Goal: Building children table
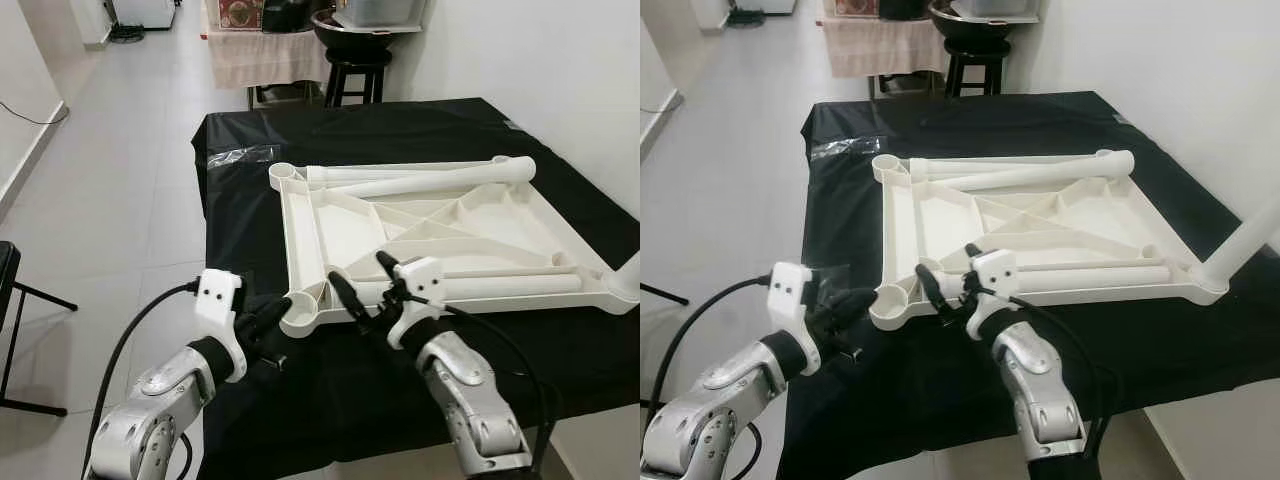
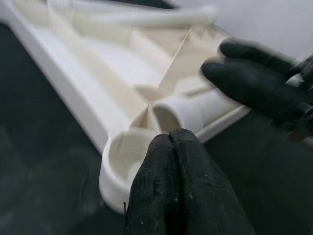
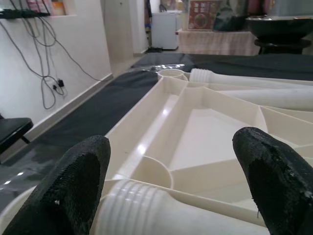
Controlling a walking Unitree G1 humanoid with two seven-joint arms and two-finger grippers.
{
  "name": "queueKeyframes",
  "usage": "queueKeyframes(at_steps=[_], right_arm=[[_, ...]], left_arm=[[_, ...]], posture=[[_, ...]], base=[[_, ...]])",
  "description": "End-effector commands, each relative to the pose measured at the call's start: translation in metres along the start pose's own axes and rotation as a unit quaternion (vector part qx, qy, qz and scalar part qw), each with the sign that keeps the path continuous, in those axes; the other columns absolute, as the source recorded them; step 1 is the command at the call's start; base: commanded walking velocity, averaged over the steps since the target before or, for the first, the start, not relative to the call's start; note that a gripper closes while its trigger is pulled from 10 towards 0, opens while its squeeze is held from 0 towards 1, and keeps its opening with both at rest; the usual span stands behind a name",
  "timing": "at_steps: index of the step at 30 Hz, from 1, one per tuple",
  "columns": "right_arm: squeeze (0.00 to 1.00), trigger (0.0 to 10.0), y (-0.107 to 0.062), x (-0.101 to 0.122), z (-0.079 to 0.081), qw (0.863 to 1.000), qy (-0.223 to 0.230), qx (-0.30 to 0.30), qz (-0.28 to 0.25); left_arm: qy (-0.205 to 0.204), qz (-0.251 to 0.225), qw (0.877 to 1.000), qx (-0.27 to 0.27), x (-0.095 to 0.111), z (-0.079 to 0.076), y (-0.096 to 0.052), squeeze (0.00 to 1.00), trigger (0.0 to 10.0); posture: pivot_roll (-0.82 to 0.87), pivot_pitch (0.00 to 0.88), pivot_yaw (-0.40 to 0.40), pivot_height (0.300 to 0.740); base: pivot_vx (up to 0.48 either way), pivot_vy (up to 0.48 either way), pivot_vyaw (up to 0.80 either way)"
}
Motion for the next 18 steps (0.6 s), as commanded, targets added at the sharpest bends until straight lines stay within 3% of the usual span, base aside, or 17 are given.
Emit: queueKeyframes(at_steps=[1,5,9,18], right_arm=[[0.00,10.0,0.002,0.000,-0.003,1.000,-0.006,-0.010,-0.005],[0.00,10.0,0.002,0.001,-0.005,1.000,-0.009,-0.018,-0.007],[0.00,10.0,0.002,0.001,-0.011,0.999,-0.012,-0.038,-0.008],[0.00,10.0,0.004,0.001,-0.018,0.998,-0.021,-0.052,-0.005]], left_arm=[[-0.002,-0.032,0.999,-0.020,0.009,-0.003,0.003,0.00,10.0],[-0.011,-0.043,0.999,-0.030,0.014,-0.004,0.005,0.00,10.0],[-0.017,-0.021,0.999,-0.033,0.009,-0.007,0.006,0.00,10.0],[-0.011,0.031,0.999,-0.016,-0.002,-0.002,0.007,0.00,10.0]], posture=[[-0.01,0.132,-0.038,0.740],[-0.01,0.135,-0.038,0.740],[-0.01,0.142,-0.034,0.740],[-0.01,0.146,-0.031,0.740]], base=[[0.000,-0.472,0.00],[0.000,-0.471,0.00],[0.000,-0.465,0.00],[0.000,0.000,0.00]])
Point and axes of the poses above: a point about 5 cm out from each wrist's last joint towards the gripper, its own y axis pointing out of the wrist towards the gripper, its own x axis along the axis of the wrist's last joint, z = x × y, the point moved 1 cm from there along y, pointing out of the wrist towards the gripper, and after that the axes turned 11 degrees about y, right-handed, at the moved point
